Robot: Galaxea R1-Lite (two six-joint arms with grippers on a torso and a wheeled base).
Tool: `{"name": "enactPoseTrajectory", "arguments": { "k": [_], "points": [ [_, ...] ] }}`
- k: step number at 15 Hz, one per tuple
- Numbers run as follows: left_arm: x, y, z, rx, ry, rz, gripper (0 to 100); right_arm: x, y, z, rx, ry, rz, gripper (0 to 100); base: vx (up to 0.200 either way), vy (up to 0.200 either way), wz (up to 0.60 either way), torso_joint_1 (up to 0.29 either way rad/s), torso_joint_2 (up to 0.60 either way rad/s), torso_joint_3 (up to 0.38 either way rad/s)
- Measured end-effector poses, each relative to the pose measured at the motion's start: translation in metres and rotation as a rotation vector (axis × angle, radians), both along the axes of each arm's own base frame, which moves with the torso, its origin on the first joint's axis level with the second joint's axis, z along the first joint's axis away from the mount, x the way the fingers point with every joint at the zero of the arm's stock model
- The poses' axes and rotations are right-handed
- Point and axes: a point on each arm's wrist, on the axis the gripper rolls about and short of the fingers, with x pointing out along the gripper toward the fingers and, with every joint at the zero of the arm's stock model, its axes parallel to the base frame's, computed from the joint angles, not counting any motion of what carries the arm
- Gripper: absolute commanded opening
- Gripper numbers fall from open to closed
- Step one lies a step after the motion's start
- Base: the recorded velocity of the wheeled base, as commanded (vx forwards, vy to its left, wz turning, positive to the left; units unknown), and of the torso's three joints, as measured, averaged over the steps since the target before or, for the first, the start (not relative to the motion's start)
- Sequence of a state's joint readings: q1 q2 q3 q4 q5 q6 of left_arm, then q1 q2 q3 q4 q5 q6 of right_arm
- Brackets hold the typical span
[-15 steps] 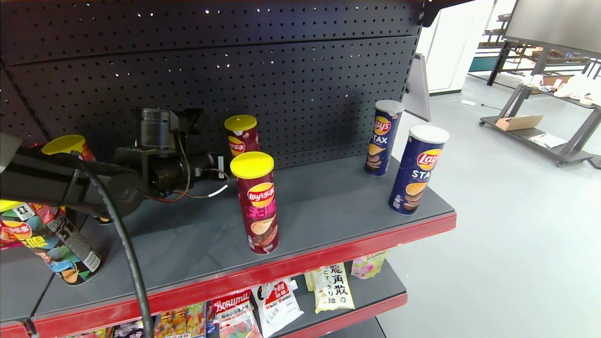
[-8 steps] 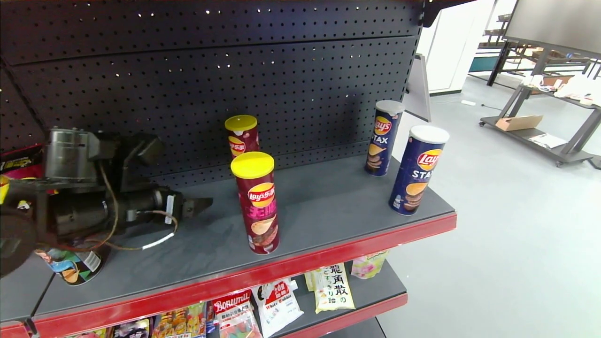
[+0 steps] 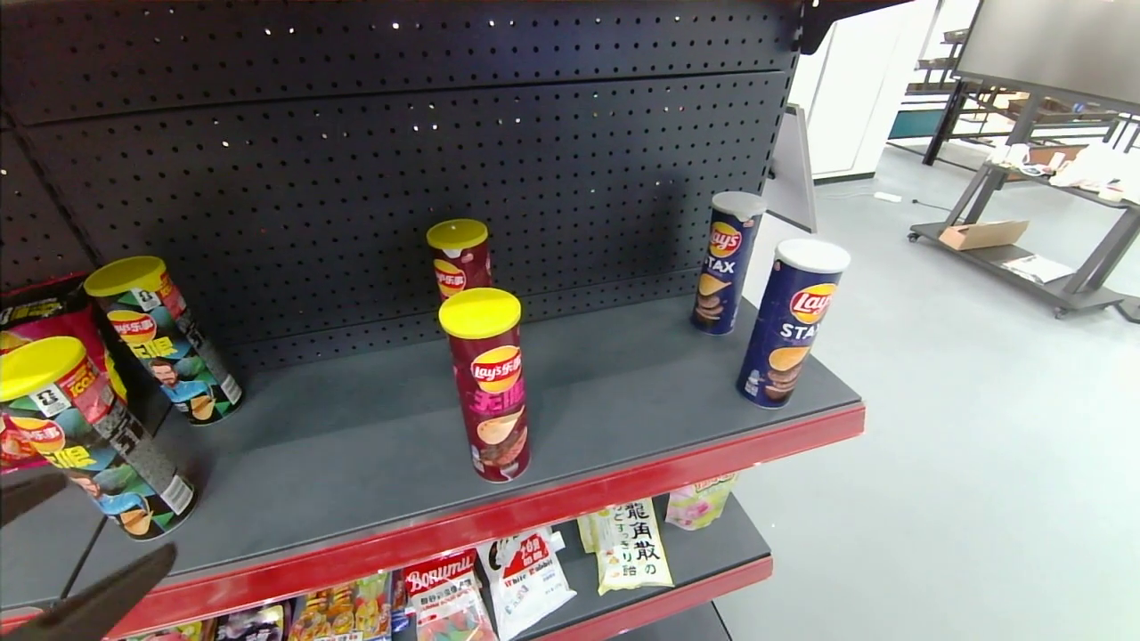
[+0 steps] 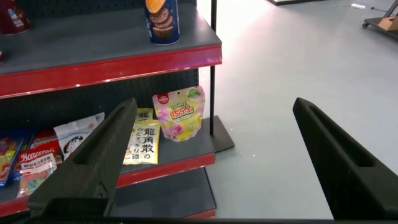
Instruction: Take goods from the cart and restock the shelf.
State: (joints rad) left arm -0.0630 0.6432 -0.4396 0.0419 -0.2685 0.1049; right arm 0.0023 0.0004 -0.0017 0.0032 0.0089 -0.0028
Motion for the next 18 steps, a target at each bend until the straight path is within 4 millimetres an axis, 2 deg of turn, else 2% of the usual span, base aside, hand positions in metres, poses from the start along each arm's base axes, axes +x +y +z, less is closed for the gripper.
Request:
{"name": "enactPoseTrajectory", "arguments": {
  "k": [2, 5, 9, 12, 18],
  "points": [
    [-0.038, 0.002, -0.022, -0.004, -0.096, 0.007, 100, 0.000, 0.000, 0.000, 0.000, 0.000, 0.000, 100, 0.000, 0.000, 0.00, 0.000, 0.00, 0.000],
    [-0.067, 0.005, -0.060, -0.004, -0.135, 0.080, 100, 0.000, 0.000, 0.000, 0.000, 0.000, 0.001, 100, 0.000, 0.000, 0.00, 0.000, 0.00, 0.000],
    [-0.069, 0.008, -0.095, -0.038, -0.134, 0.204, 100, 0.000, 0.000, 0.000, -0.005, 0.000, 0.001, 100, 0.000, 0.000, 0.00, 0.000, 0.00, 0.000],
    [-0.064, 0.009, -0.110, -0.041, -0.179, 0.278, 100, 0.000, 0.000, 0.000, -0.005, 0.000, 0.001, 100, 0.000, 0.000, 0.00, 0.000, 0.00, 0.000],
    [-0.066, 0.008, -0.118, -0.043, -0.203, 0.301, 100, 0.000, 0.000, 0.000, -0.005, 0.000, 0.003, 100, 0.000, 0.000, 0.60, 0.003, 0.00, -0.002]
  ]
}}
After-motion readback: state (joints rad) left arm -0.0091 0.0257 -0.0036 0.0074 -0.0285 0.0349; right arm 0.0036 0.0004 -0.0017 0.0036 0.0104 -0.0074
